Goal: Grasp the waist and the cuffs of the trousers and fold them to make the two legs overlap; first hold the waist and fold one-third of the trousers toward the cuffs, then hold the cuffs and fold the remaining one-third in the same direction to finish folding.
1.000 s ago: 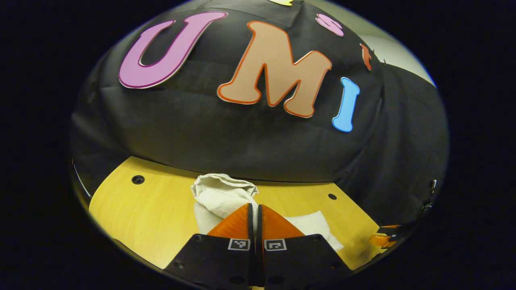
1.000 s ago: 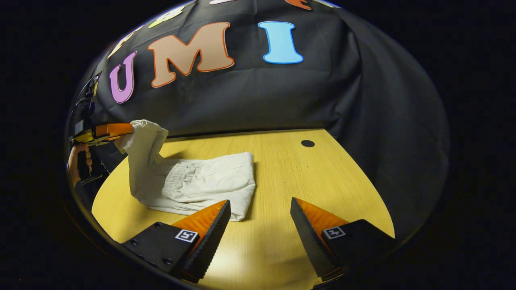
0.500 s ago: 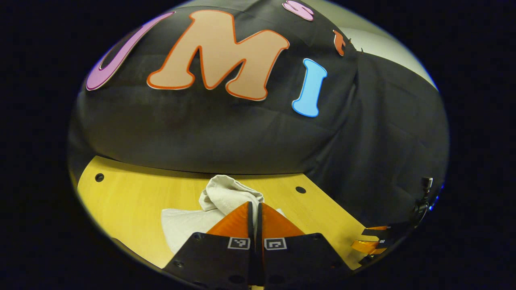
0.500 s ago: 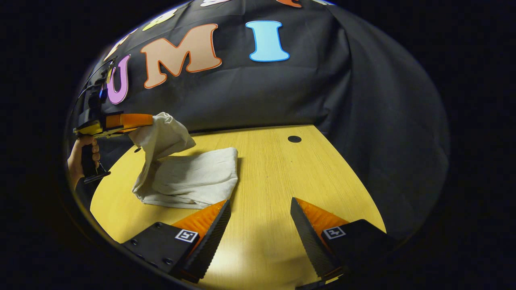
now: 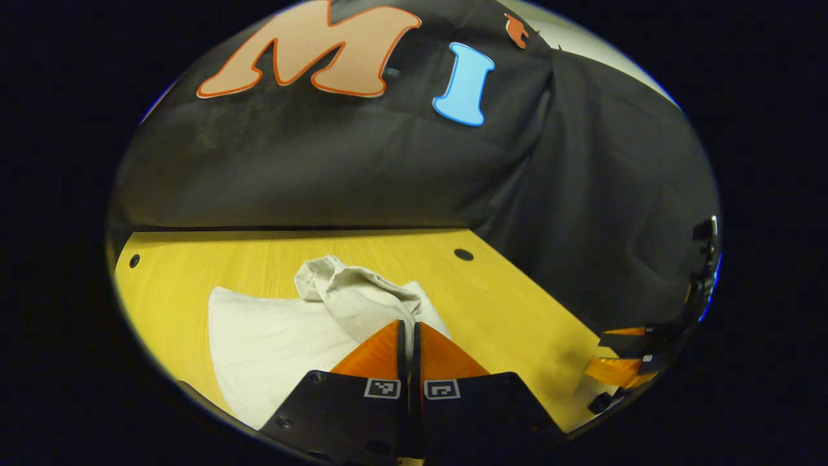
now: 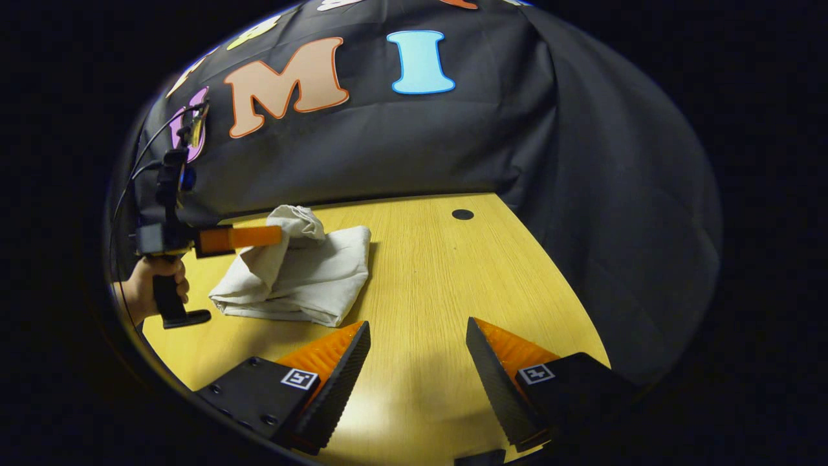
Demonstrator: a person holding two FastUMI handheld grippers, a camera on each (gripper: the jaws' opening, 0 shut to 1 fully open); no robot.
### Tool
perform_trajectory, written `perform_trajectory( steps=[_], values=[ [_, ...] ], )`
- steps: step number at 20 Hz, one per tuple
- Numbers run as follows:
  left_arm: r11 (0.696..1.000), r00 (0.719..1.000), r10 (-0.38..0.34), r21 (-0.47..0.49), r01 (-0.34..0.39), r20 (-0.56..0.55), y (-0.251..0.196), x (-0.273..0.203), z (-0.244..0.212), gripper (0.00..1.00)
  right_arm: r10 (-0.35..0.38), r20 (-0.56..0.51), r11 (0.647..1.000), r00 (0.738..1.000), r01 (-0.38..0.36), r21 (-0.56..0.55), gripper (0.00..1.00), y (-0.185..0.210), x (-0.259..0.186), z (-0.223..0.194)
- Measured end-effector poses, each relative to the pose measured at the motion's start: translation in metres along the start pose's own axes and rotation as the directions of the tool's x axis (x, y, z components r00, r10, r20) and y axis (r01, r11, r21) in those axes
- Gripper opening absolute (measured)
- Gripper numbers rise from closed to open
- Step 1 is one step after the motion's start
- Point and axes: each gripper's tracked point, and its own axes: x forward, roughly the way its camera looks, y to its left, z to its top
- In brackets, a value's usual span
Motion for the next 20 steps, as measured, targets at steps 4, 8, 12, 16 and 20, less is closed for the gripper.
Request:
perform_trajectory(
  steps=[4,8,12,16,20],
  values=[
    [1.000,1.000,-0.018,0.018,0.018,0.003,-0.011,-0.004,-0.010,0.27,0.026,0.007,0.999,1.000,-0.026,-0.035,0.96,0.006,-0.004,0.006],
    [0.997,0.993,0.049,0.055,-0.055,0.107,-0.001,-0.036,0.020,0.97,0.054,0.065,0.997,0.996,-0.050,-0.067,0.92,0.021,-0.005,0.027],
    [0.973,0.959,0.171,0.113,-0.200,0.226,0.032,-0.097,0.053,0.95,0.074,0.186,0.995,0.980,-0.061,-0.073,0.97,0.049,-0.014,0.068],
    [0.908,0.866,0.368,0.070,-0.414,0.338,0.082,-0.179,0.078,0.96,0.075,0.301,0.996,0.951,-0.057,-0.069,0.96,0.081,-0.035,0.106],
    [0.874,0.808,0.457,-0.022,-0.485,0.371,0.113,-0.248,0.087,0.96,0.092,0.387,0.994,0.918,-0.064,-0.085,0.96,0.117,-0.066,0.134]
  ],
)
